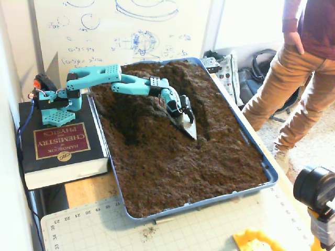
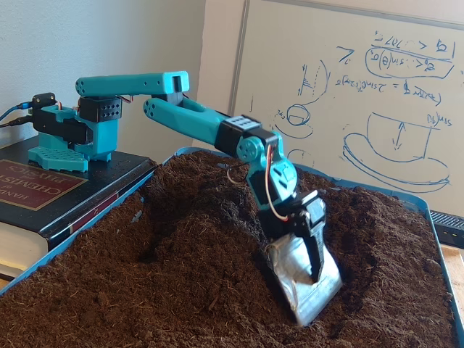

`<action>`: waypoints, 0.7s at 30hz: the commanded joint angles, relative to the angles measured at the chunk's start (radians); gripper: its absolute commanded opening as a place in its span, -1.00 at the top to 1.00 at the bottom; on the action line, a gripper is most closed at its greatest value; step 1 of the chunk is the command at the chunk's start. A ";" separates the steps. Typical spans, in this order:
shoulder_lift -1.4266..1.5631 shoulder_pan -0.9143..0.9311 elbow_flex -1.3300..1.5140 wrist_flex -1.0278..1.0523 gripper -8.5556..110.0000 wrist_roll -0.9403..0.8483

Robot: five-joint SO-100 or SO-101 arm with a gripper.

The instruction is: Build a berm.

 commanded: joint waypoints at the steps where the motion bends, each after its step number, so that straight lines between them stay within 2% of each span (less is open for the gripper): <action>1: 0.160 0.017 0.081 0.048 0.85 -0.066; 8: 0.305 0.057 0.322 0.101 0.85 -0.206; 21: 0.603 0.044 0.742 0.101 0.85 -0.219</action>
